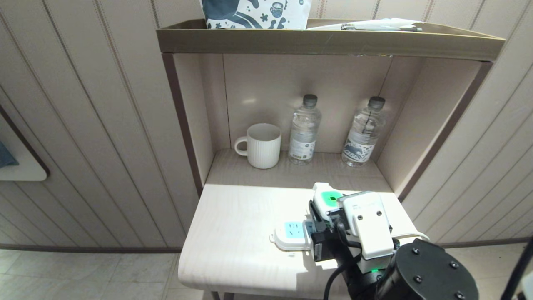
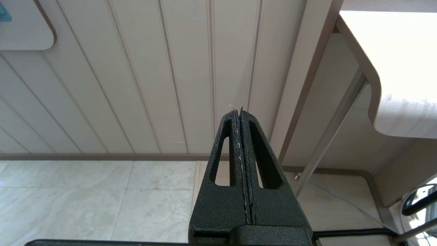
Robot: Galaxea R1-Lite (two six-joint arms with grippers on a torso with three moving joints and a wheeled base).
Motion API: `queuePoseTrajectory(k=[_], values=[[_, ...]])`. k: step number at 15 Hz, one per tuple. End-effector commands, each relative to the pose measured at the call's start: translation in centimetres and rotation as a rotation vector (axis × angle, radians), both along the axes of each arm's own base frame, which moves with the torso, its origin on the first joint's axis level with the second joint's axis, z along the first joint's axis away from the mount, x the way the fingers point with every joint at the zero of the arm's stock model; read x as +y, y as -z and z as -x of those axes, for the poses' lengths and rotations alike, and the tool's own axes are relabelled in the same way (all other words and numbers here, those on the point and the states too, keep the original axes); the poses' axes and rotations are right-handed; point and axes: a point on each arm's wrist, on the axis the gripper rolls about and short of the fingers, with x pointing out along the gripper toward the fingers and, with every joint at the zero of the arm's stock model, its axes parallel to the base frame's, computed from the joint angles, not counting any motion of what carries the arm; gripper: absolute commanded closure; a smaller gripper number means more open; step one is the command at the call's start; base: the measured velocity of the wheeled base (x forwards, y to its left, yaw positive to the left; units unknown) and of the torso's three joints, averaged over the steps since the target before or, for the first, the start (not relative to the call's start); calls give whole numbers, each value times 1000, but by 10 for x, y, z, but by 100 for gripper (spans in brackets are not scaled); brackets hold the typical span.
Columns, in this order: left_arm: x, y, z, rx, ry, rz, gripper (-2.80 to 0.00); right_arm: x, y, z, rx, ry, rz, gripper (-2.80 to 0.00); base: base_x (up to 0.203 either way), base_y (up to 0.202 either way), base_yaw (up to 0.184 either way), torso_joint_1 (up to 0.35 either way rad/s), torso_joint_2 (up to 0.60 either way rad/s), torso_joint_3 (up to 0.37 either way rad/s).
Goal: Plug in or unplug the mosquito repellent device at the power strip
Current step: Place the mosquito repellent liquid on the table
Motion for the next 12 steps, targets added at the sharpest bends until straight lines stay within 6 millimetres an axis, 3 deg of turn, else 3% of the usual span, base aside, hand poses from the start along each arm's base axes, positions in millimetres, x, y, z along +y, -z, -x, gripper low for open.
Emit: queuePoseTrajectory(k=[1, 12], values=[[0, 0, 0, 0, 0, 0, 0, 0, -5, 0, -26, 6, -50, 0, 0, 0, 0, 0, 0, 0], [0, 0, 0, 0, 0, 0, 0, 2, -4, 2, -18, 40, -77, 0, 0, 0, 0, 0, 0, 0]])
